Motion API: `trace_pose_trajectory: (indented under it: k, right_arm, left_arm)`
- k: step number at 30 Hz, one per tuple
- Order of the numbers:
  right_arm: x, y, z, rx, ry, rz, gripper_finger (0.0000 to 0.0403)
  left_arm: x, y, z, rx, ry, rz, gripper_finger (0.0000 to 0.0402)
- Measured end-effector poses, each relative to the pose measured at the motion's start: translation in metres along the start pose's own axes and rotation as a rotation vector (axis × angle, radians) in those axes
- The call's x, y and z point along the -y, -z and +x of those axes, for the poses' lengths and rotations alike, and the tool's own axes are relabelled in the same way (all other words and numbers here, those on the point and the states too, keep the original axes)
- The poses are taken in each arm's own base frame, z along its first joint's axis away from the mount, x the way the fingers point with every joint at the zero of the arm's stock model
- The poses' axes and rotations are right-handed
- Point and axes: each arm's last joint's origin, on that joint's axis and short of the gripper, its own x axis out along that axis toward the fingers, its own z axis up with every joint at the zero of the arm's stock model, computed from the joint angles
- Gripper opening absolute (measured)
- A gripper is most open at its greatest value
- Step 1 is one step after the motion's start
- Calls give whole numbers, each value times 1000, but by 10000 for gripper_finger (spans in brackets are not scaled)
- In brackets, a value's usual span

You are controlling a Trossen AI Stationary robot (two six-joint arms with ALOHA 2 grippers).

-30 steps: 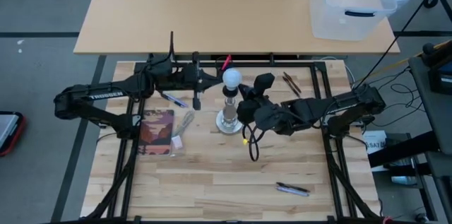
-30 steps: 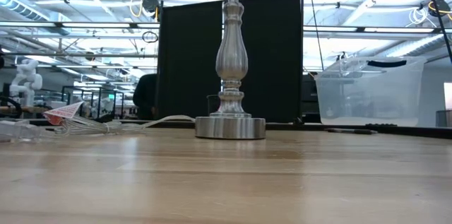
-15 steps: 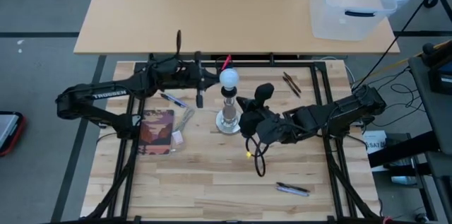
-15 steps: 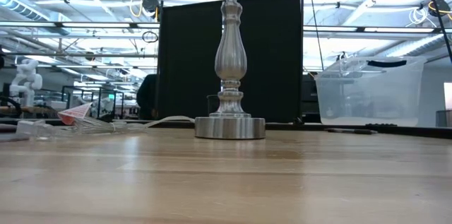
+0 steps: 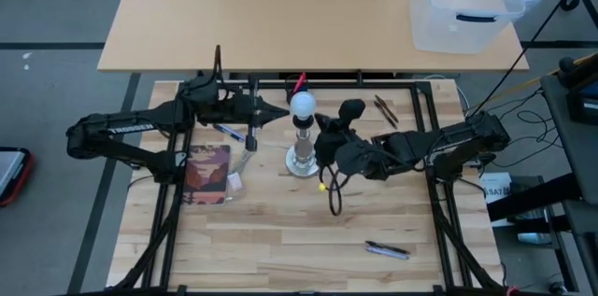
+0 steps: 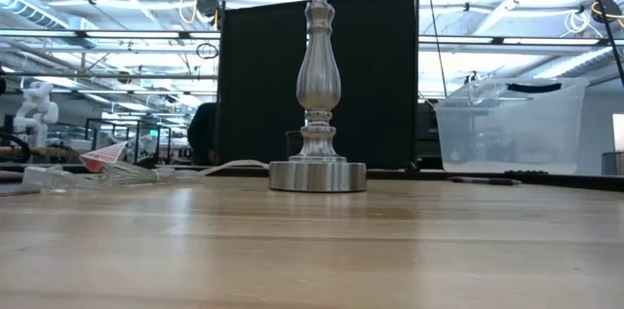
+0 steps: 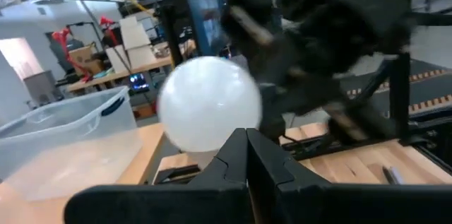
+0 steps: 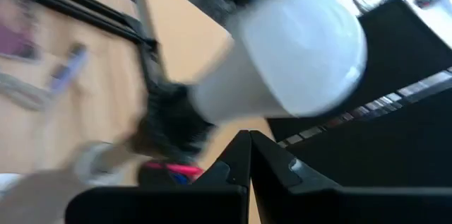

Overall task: Screw lightbulb
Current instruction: Insert the lightbulb into the desk lamp

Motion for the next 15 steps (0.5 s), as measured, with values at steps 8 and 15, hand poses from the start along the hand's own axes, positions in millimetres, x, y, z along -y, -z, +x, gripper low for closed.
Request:
trace_pose_trajectory:
  k: [8, 15]
  right_arm:
    - [15, 4, 22, -56, 86, -70, 0]
    - [23, 0, 30, -28, 100, -83, 0]
  left_arm:
    - [12, -4, 2, 20, 46, 58, 0]
    - [13, -7, 2, 42, 43, 89, 0]
